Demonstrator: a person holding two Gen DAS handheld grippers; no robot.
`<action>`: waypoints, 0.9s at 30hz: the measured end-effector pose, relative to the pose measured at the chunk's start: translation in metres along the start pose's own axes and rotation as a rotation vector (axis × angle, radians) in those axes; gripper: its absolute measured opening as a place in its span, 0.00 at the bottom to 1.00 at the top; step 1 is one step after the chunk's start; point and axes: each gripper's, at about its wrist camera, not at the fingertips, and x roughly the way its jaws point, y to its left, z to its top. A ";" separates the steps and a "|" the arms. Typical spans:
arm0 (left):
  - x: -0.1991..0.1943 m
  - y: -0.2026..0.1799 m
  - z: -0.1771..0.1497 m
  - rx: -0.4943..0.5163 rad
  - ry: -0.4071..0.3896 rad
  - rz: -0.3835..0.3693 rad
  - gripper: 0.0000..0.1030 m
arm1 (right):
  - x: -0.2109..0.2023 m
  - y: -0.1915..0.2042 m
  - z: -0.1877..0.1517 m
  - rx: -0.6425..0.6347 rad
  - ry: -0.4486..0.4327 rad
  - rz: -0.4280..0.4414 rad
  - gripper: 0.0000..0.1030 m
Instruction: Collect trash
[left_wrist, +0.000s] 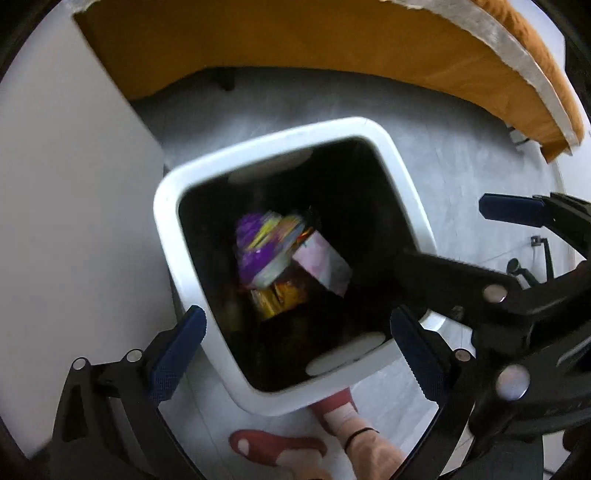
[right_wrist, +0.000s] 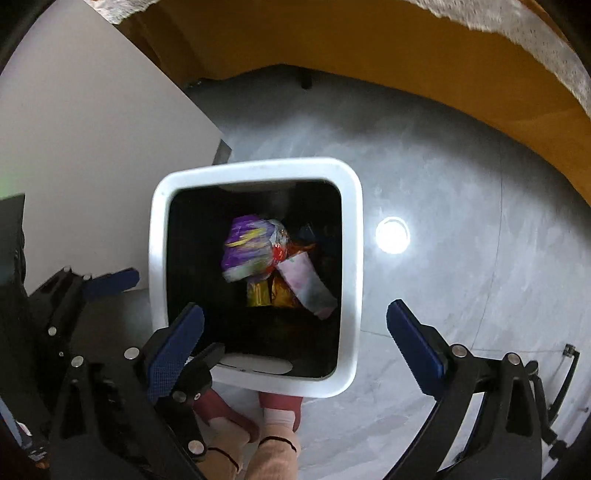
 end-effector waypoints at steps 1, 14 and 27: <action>-0.002 0.001 -0.002 -0.007 -0.002 -0.002 0.95 | -0.001 -0.001 0.000 0.003 -0.001 -0.002 0.96; -0.146 -0.005 0.002 -0.069 -0.139 0.043 0.95 | -0.119 0.019 -0.001 -0.025 -0.119 0.011 0.96; -0.365 -0.040 0.006 -0.097 -0.440 0.133 0.95 | -0.338 0.052 -0.006 -0.042 -0.443 0.024 0.96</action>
